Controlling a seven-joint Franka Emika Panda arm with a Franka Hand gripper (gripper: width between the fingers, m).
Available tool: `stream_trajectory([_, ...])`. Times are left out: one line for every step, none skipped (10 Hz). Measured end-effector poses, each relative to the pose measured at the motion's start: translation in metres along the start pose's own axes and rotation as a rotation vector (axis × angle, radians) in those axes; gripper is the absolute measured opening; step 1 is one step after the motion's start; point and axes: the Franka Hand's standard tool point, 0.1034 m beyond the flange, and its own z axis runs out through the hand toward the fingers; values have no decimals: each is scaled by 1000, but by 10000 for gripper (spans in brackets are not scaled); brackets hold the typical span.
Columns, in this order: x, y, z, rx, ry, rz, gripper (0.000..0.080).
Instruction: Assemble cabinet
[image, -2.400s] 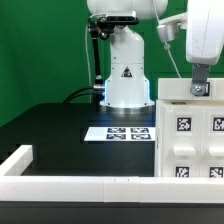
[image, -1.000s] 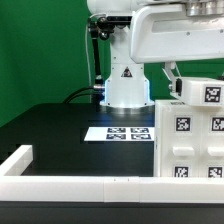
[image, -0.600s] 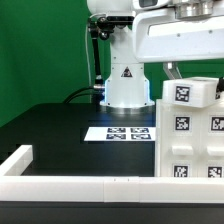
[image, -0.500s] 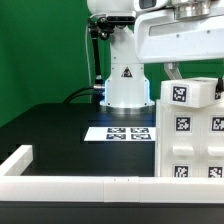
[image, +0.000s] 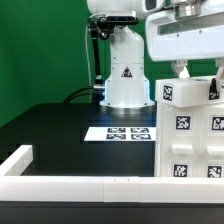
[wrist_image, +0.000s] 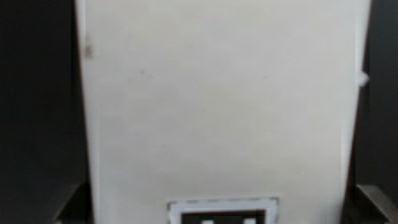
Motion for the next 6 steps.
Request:
stream_trajectory([-1,-2,0,26,10,172,553])
stream_trajectory([-1,-4,0,53,13,273,553])
stream_trajectory([-1,-4,0,55,7,310,553])
stream_trajectory([-1,-5,0,56,4,371,553])
stream_trajectory([0,-5,0,56,4,393,553])
stream_trajectory([0,-6,0,69,-17,524,553])
